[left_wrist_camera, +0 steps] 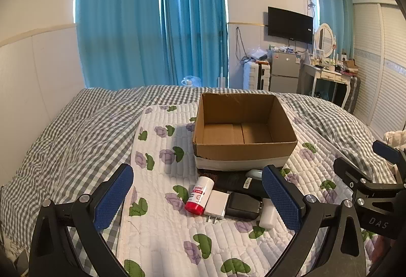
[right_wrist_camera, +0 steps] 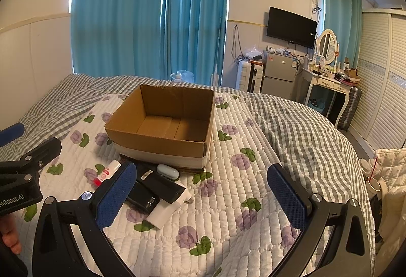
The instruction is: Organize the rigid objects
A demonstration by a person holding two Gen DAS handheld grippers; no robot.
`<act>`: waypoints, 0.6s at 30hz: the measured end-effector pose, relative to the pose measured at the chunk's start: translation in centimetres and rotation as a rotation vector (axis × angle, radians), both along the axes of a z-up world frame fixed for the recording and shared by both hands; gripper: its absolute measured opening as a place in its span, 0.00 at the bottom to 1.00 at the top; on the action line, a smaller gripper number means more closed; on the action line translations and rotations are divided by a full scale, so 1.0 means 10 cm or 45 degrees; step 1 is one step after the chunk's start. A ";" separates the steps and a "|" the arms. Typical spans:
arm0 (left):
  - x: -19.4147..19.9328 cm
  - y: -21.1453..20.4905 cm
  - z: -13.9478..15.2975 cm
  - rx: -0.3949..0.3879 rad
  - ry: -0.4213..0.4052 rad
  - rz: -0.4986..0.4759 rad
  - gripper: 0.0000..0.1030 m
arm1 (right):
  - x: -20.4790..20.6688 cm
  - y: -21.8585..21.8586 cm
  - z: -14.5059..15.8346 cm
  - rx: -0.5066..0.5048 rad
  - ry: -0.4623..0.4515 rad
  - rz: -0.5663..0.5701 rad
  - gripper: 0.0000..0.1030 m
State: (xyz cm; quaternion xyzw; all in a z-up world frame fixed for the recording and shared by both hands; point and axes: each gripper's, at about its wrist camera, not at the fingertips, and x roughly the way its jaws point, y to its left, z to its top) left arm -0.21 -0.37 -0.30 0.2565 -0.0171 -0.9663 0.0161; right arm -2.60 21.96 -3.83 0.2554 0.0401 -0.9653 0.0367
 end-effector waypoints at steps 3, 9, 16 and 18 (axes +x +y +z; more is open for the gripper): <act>-0.01 0.00 0.00 -0.002 -0.003 -0.004 1.00 | 0.00 0.00 0.02 0.002 -0.001 0.003 1.00; 0.00 0.01 0.00 -0.004 -0.004 -0.003 1.00 | -0.02 -0.02 0.02 0.003 -0.006 0.007 1.00; 0.00 0.01 0.01 -0.006 -0.004 -0.002 1.00 | -0.02 -0.03 0.02 0.004 -0.008 0.013 1.00; 0.00 0.01 0.01 -0.006 -0.004 -0.001 1.00 | -0.02 -0.04 0.02 0.005 -0.008 0.013 1.00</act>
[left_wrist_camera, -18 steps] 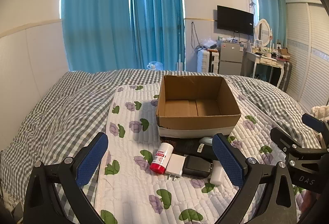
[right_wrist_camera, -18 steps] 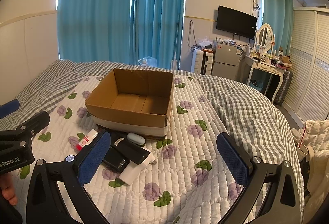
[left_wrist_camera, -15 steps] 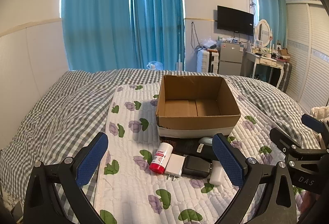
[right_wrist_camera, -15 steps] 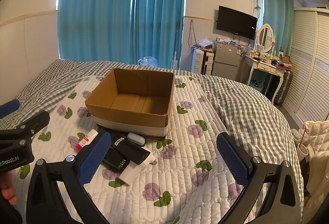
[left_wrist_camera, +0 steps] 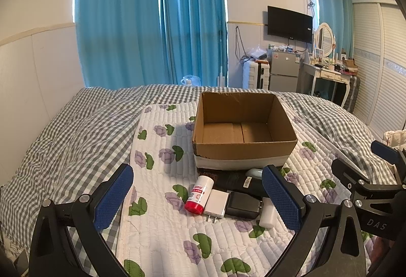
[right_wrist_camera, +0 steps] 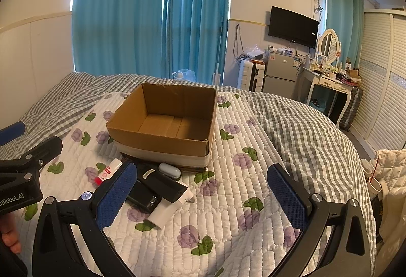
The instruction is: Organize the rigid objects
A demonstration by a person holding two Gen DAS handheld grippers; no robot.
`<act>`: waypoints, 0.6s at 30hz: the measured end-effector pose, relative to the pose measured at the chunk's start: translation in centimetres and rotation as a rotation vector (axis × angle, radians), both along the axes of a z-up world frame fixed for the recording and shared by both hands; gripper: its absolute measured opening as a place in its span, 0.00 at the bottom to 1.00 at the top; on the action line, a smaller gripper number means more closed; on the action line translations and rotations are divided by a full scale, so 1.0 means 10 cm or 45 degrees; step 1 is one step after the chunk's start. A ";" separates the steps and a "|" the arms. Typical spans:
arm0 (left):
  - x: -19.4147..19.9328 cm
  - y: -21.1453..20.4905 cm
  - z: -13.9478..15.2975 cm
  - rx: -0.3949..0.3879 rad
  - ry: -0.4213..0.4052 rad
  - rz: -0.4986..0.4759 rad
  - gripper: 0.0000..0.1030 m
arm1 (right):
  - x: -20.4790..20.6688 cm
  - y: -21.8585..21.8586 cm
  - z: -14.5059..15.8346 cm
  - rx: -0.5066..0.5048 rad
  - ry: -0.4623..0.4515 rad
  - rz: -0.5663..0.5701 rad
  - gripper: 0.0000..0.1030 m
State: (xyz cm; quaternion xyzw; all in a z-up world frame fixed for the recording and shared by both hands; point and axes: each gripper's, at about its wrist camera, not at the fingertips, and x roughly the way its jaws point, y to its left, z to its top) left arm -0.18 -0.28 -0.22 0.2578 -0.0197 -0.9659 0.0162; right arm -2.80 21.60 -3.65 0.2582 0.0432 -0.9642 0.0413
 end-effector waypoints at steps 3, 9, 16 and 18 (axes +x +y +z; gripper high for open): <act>0.00 0.00 0.00 0.000 0.000 0.000 1.00 | 0.00 0.00 0.00 -0.001 0.000 0.000 1.00; 0.00 0.00 0.00 0.000 0.001 0.001 1.00 | 0.00 -0.01 -0.01 -0.001 0.001 0.001 1.00; 0.00 0.00 0.01 0.001 0.002 -0.001 1.00 | 0.00 -0.02 -0.01 -0.002 0.001 0.006 1.00; 0.01 0.01 0.02 0.001 0.000 0.001 1.00 | 0.00 -0.03 0.00 0.000 -0.002 0.010 1.00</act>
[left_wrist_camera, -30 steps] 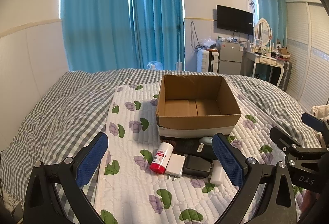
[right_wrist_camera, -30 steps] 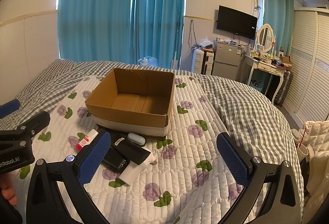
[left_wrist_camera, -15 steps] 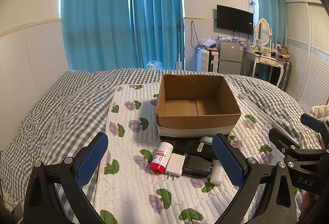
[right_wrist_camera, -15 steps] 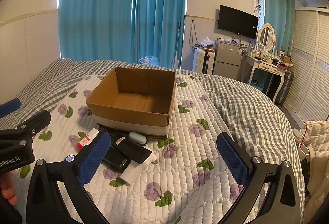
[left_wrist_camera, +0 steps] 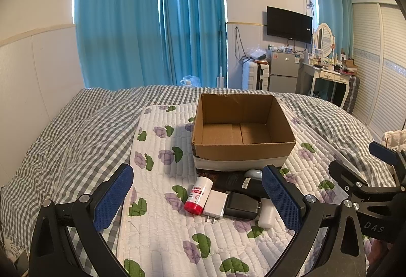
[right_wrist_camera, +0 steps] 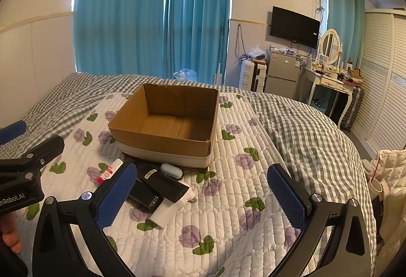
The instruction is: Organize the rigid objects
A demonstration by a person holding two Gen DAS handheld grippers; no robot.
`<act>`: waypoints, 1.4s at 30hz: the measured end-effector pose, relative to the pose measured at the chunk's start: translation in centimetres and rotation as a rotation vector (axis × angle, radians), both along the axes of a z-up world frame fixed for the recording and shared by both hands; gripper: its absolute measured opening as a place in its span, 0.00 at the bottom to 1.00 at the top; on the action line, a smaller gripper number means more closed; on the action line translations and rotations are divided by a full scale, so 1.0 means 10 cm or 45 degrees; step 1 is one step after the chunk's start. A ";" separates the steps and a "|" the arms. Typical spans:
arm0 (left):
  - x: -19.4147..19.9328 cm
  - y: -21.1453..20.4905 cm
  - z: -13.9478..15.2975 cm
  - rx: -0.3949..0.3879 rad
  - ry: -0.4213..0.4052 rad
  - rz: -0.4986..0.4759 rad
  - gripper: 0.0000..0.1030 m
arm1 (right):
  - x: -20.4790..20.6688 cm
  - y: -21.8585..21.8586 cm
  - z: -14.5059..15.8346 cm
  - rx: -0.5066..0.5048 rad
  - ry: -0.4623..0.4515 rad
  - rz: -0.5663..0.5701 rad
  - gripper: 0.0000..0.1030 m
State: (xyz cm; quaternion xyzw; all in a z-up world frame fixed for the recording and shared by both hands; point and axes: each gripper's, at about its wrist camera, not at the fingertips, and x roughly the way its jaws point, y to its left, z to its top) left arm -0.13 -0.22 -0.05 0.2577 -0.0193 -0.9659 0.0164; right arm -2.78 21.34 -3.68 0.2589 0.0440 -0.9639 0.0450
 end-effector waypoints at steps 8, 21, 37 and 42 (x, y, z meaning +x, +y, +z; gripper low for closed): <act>0.03 0.09 0.04 -0.095 -0.031 -0.040 1.00 | -0.03 -0.07 0.15 0.087 0.002 0.065 1.00; -0.72 -0.11 -0.53 -0.040 -0.310 0.068 0.98 | -0.56 0.03 0.01 0.080 -0.118 0.177 1.00; -1.36 -0.06 -1.45 -0.111 -0.612 0.143 0.69 | -0.85 0.03 -0.70 0.038 -0.350 0.275 1.00; -1.44 -0.06 -1.61 -0.097 -0.673 0.136 0.35 | -0.84 0.01 -0.78 0.055 -0.385 0.245 1.00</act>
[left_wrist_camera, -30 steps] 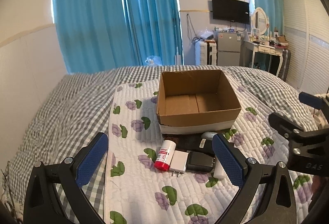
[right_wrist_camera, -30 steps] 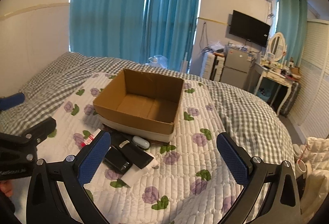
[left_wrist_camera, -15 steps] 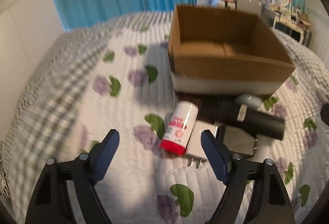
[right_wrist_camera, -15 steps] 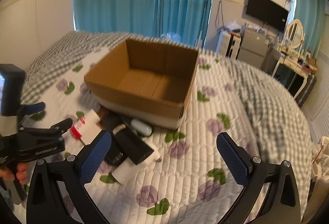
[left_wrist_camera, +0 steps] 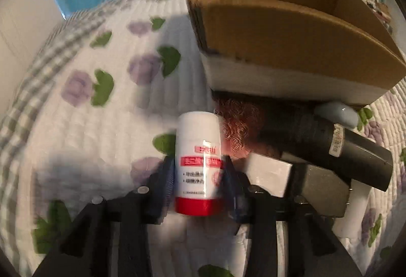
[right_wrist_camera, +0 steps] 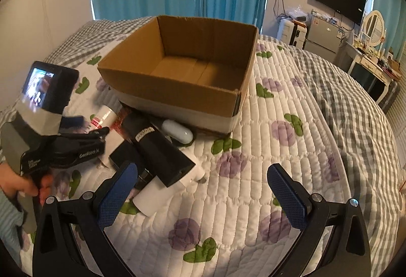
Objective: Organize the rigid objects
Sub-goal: 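Grasp the white-red bottle with the left gripper while the right grasps the white nozzle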
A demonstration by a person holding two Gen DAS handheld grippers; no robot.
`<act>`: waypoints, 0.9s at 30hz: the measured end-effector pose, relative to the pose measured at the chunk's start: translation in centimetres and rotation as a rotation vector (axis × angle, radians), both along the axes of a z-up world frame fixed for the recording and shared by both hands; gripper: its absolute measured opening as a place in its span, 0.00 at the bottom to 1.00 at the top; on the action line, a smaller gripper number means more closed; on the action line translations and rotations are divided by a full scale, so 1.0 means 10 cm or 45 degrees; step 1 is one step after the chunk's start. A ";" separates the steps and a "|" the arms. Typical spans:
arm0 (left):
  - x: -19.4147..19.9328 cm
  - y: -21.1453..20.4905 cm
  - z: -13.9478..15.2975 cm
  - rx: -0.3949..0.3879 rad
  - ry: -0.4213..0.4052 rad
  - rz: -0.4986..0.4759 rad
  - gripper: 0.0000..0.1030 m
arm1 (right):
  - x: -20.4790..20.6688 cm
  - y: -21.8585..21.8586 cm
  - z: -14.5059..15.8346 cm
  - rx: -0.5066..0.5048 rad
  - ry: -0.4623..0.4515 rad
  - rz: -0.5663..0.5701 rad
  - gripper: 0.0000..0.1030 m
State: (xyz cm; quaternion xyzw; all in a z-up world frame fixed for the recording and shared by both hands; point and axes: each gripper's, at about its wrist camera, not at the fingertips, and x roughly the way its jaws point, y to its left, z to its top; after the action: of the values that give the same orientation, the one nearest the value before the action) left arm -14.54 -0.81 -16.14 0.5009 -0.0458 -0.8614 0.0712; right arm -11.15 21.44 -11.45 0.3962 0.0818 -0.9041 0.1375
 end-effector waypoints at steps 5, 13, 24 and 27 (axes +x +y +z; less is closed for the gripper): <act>0.21 0.05 0.14 0.037 0.036 -0.059 0.35 | 0.04 -0.01 -0.09 0.008 -0.049 -0.059 1.00; 0.68 0.15 0.40 0.101 0.140 -0.144 0.35 | -0.01 -0.14 -0.43 0.000 -0.216 -0.164 0.82; 0.51 -0.08 0.41 0.124 0.174 -0.127 0.35 | -0.33 -0.29 -0.80 -0.102 -0.337 -0.239 0.61; 0.54 -0.08 0.44 0.127 0.180 -0.120 0.35 | -0.32 -0.33 -0.81 -0.096 -0.330 -0.215 0.46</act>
State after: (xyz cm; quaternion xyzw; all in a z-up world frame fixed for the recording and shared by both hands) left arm -9.10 -1.56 -11.72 0.4392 -0.0212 -0.8981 0.0084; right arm -14.38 18.18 -19.57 0.5097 -0.0041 -0.8561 0.0853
